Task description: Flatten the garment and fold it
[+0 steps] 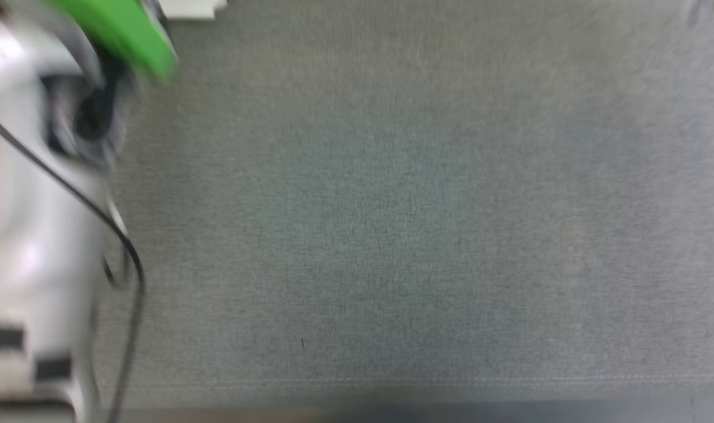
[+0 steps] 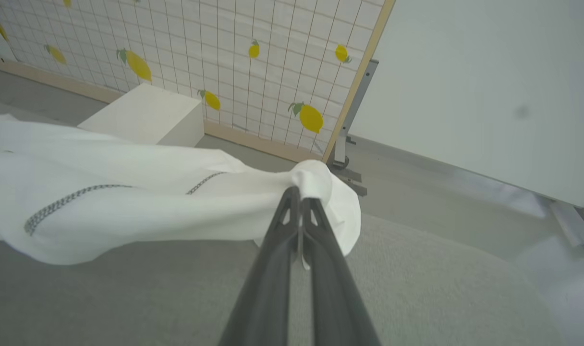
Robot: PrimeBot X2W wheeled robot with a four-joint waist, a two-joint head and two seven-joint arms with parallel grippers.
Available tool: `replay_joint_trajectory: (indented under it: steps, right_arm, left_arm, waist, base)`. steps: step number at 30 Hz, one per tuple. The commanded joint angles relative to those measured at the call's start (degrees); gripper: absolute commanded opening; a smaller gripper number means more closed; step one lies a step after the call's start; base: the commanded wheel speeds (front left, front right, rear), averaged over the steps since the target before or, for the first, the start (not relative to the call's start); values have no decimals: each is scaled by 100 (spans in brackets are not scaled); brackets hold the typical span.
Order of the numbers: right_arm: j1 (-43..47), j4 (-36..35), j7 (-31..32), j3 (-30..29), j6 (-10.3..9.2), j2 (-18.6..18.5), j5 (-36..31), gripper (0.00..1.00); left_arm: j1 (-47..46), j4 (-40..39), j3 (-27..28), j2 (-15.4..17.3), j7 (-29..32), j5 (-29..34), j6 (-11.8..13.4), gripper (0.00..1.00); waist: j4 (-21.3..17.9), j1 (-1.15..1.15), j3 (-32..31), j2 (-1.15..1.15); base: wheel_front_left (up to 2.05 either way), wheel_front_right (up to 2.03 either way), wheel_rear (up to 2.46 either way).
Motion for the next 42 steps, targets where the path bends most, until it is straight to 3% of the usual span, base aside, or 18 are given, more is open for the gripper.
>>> replay_joint_trajectory:
  steps: [1,5,8,13,17,22,30,42]
  right_arm:
    - [501,-315,282,-44,-11,-98,145,0]
    - [2193,-1543,1268,-309,-11,-233,310,0]
    - [3372,-2381,1799,-640,-11,-67,362,0]
    - [5020,-3380,2283,-1259,-11,582,292,0]
    - [5844,-3720,2372,-1621,-11,1019,134,0]
    - [6454,-3732,2340,-1922,-11,1277,162,0]
    - [6941,-3216,2257,-2328,-11,1316,440,0]
    - [6754,-2082,1624,-2296,-11,1317,589,0]
  left_arm:
    - [447,-224,-52,32,121,-92,-2,0]
    - [1770,-959,-162,54,486,-330,186,0]
    - [2686,-1374,-240,37,613,-449,353,0]
    - [3990,-1727,-335,-47,656,-673,536,0]
    - [4635,-1760,-355,-77,556,-706,649,0]
    - [5227,-1780,-428,-101,588,-780,759,0]
    - [5829,-1756,-479,39,701,-748,954,0]
    - [5803,-1508,-665,-70,580,-602,969,0]
  waist:
    - [118,0,-703,0]
    - [169,0,-1107,0]
    - [182,0,-1323,0]
    - [214,0,-1605,0]
    - [207,0,-1777,0]
    - [205,0,-1939,0]
    - [250,0,-2109,0]
    - [287,0,-2111,0]
  base:
    - [0,0,0]
    - [0,0,0]
    - [0,0,0]
    - [0,0,0]
    - [0,0,0]
    - [0,0,0]
    - [0,0,0]
    - [0,0,0]
